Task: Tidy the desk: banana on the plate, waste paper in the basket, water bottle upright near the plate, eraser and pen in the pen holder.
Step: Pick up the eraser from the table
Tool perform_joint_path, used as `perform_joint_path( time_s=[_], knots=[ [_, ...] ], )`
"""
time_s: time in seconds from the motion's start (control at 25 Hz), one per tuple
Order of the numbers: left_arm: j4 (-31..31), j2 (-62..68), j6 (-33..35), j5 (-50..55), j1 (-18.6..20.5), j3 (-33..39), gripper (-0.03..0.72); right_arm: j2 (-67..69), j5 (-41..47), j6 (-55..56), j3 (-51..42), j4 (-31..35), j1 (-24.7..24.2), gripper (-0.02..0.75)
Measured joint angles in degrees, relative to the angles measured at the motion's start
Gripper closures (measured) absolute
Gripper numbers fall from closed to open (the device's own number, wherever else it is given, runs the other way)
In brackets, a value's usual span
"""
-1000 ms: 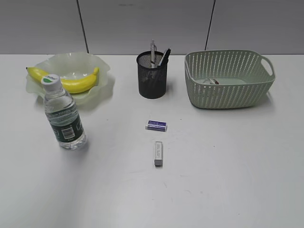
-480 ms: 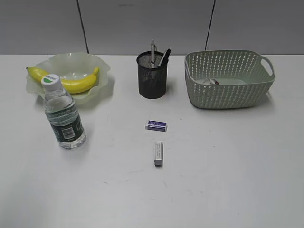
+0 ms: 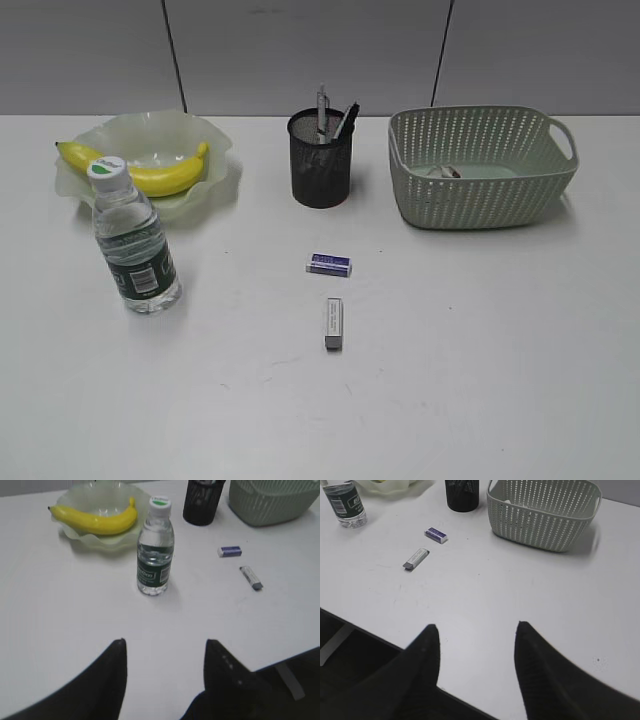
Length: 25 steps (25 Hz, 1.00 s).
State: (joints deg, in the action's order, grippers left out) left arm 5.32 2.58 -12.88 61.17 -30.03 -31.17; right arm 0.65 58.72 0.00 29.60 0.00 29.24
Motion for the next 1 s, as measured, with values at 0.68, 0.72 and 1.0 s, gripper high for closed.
perform_joint_path(
  time_s=[0.68, 0.72, 1.0],
  knots=[
    [-0.04, -2.94, 0.00, -0.15, 0.00, 0.26, 0.314, 68.63, -17.60, -27.78, 29.26, 9.70, 0.00, 0.346],
    [-0.04, -2.94, 0.00, -0.15, 0.00, 0.26, 0.314, 73.11, -16.91, -28.60, 32.33, 9.74, 0.00, 0.346],
    [-0.04, -2.94, 0.00, -0.15, 0.00, 0.26, 0.314, 98.97, -11.69, -32.73, 51.19, 6.52, 3.52, 0.346]
  ],
)
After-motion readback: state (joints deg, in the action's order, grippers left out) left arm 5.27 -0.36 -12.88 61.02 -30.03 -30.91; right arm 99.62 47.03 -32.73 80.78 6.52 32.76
